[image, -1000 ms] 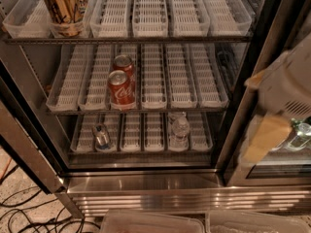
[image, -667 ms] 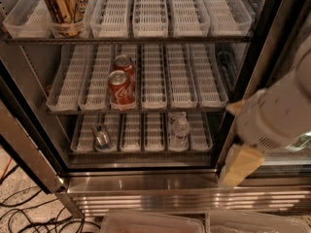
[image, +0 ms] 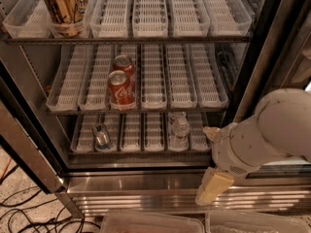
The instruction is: Pick redbull can from bottom shelf of fridge
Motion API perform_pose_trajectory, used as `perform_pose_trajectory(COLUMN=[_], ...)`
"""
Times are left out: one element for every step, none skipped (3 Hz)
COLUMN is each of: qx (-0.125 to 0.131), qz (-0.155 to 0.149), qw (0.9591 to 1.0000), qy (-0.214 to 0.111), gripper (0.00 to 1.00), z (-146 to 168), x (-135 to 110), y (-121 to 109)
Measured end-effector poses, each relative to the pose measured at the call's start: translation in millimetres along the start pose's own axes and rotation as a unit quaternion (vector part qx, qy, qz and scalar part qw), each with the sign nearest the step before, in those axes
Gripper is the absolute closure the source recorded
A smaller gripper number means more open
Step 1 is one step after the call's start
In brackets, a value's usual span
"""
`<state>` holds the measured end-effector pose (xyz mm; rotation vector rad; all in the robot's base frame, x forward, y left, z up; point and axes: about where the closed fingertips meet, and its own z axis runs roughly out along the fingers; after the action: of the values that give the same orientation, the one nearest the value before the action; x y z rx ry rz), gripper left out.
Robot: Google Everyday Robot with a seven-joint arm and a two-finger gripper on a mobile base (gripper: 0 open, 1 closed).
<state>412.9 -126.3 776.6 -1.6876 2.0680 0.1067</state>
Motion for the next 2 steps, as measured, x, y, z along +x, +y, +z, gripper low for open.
perform_pose_trajectory(qx=[0.000, -0.008], qz=[0.000, 0.019], qw=[1.0000, 0.9991], qy=[0.000, -0.038], gripper=[0.00, 0.00], z=[0, 16], x=[0, -1], y=[0, 3])
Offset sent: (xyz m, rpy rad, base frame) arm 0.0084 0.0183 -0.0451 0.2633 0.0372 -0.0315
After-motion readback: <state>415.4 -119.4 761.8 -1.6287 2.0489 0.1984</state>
